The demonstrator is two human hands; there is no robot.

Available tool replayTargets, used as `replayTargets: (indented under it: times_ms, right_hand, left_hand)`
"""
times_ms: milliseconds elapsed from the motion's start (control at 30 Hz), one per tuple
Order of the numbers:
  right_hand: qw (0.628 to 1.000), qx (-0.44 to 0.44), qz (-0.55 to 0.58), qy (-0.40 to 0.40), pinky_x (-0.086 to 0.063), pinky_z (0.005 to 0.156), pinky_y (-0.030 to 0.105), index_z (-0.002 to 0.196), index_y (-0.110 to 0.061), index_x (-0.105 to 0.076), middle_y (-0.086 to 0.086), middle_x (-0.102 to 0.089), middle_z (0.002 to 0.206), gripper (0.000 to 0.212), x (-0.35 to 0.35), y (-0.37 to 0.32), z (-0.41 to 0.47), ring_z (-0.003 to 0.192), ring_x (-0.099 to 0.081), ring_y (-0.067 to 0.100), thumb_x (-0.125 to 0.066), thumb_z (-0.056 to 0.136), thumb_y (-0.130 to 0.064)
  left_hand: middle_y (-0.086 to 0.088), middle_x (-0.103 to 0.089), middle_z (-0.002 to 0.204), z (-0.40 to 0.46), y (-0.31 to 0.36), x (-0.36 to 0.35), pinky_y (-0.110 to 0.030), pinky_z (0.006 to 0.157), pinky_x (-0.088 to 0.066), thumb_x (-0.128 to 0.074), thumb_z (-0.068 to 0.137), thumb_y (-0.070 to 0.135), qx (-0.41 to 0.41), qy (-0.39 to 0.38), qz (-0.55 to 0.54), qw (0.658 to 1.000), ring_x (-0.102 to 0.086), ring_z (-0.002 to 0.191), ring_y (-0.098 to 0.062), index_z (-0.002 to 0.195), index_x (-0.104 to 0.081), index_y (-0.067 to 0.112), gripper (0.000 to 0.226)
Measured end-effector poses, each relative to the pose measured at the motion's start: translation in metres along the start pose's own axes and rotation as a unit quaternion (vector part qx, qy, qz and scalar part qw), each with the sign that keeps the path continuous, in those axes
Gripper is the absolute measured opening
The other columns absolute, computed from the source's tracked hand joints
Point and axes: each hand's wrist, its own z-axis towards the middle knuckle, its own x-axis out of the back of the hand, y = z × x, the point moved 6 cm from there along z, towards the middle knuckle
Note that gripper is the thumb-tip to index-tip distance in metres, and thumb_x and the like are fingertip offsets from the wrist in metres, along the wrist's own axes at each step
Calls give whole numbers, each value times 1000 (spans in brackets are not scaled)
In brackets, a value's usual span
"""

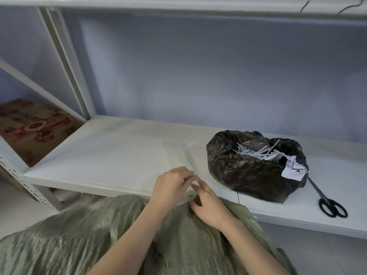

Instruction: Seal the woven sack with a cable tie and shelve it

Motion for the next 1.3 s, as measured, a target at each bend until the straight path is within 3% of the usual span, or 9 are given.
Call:
replayTargets:
  times_ms: [200, 267, 333, 433, 567, 733, 967, 1100, 1300]
  right_hand:
    - [978, 41, 118, 166, -47, 78, 31, 106, -13, -59, 1, -68, 105, 25, 89, -58, -28, 98, -64, 16, -45, 96, -32]
    - [968, 79, 144, 187, -39, 60, 21, 89, -26, -57, -10, -60, 73, 18, 121, -83, -50, 67, -57, -1, -43, 96, -35]
    - [960, 110, 159, 202, -32, 52, 15, 73, -37, -47, -12, -48, 57, 21, 151, -107, -76, 53, -49, -4, -48, 94, -34]
    - [953, 136, 193, 192, -35, 53, 18, 74, -29, -59, -6, -58, 58, 19, 182, -136, -122, 49, -49, 1, -52, 91, -35]
    - [942, 154, 216, 208, -44, 59, 12, 75, -20, -70, -3, -73, 67, 22, 204, -159, -184, 58, -61, -1, -57, 91, -24]
    - [940, 157, 202, 225, -39, 57, 10, 66, -29, -65, -13, -66, 56, 26, 211, -172, -247, 54, -58, -1, -59, 90, -21]
    - [931, 165, 200, 257, -49, 62, 23, 73, -16, -70, -6, -71, 67, 20, 207, -173, -296, 62, -63, 8, -60, 89, -23]
    - [932, 163, 188, 263, -39, 58, 8, 74, -10, -71, -21, -63, 57, 20, 200, -168, -303, 57, -58, -3, -61, 89, -21]
    - [938, 128, 181, 265, -48, 65, 18, 79, -16, -67, -5, -67, 66, 21, 196, -137, -288, 63, -61, 6, -52, 94, -22]
  left_hand:
    - [14, -73, 83, 22, 59, 84, -38, 67, -54, -66, 81, 37, 1, 95, -185, 978, -66, 73, -10, 88, -68, 35, 7]
    - [13, -72, 81, 22, 80, 112, -36, 64, -52, -63, 83, 36, -26, 103, -202, 974, -66, 74, -11, 93, -66, 36, 10]
    - [12, -68, 76, 17, 101, 142, -31, 60, -48, -63, 85, 31, -55, 107, -206, 971, -62, 74, -9, 91, -70, 32, 9]
    - [10, -66, 72, 0, 130, 184, -13, 56, -39, -66, 84, 24, -70, 114, -238, 962, -60, 70, -7, 87, -74, 30, 10]
    - [15, -69, 74, -36, 171, 225, -8, 56, -41, -69, 81, 19, -66, 87, -295, 949, -62, 64, 1, 83, -74, 32, 14]
    - [20, -71, 76, -81, 213, 261, -16, 59, -49, -70, 80, 20, -81, 112, -331, 933, -65, 71, -3, 80, -71, 38, 18]
    - [12, -72, 78, -114, 245, 271, -18, 61, -46, -71, 80, 14, -124, 82, -319, 936, -65, 75, -7, 73, -75, 27, 15]
    - [5, -72, 78, -120, 248, 262, -11, 63, -44, -69, 82, 13, -124, 78, -314, 938, -64, 74, -14, 76, -74, 24, 13]
    - [5, -74, 90, -121, 239, 235, -28, 72, -50, -65, 85, 20, -112, 50, -326, 937, -64, 81, -19, 96, -74, 21, 15]
